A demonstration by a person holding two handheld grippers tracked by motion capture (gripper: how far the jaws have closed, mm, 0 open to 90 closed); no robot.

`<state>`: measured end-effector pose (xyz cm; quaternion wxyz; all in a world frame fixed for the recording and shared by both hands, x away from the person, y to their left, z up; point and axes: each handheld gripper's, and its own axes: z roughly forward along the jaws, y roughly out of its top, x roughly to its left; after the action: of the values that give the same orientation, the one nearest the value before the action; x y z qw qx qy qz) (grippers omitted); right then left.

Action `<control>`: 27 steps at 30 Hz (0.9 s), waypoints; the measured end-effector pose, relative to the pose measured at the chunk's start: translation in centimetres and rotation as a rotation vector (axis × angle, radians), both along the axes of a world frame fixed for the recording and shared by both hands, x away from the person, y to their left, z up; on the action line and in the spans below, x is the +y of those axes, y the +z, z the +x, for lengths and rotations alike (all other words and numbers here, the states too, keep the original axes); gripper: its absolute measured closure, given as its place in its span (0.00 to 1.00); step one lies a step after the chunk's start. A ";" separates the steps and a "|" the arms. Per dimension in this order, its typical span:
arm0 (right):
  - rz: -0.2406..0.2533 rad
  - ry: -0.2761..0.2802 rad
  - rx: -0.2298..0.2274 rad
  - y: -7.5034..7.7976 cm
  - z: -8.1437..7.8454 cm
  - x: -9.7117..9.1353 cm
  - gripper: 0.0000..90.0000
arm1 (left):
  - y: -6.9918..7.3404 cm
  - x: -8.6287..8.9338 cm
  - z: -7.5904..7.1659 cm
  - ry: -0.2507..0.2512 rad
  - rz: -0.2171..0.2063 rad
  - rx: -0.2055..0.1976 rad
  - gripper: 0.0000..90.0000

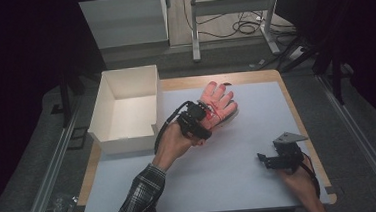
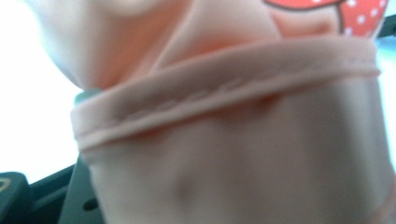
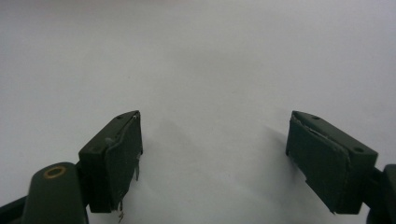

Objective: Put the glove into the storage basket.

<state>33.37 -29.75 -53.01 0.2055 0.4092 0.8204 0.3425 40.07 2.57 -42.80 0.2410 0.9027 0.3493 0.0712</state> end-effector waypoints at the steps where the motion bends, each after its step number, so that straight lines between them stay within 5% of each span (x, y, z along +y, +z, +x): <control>1: 0.001 0.000 0.001 0.0 0.0 0.0 0.21 | 0.2 0.1 0.0 0.005 -0.003 -0.001 0.45; 17: 0.001 0.001 0.002 0.0 0.0 0.0 0.21 | 5.8 3.7 1.4 0.107 -0.003 -0.038 0.45; 27: 0.003 0.001 0.003 0.0 0.0 0.0 0.21 | 7.8 6.7 2.5 0.216 -0.015 -0.061 0.45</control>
<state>33.39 -29.75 -53.00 0.2035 0.4097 0.8203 0.3432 42.55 9.25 -34.95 0.2495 0.8553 0.4375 0.1216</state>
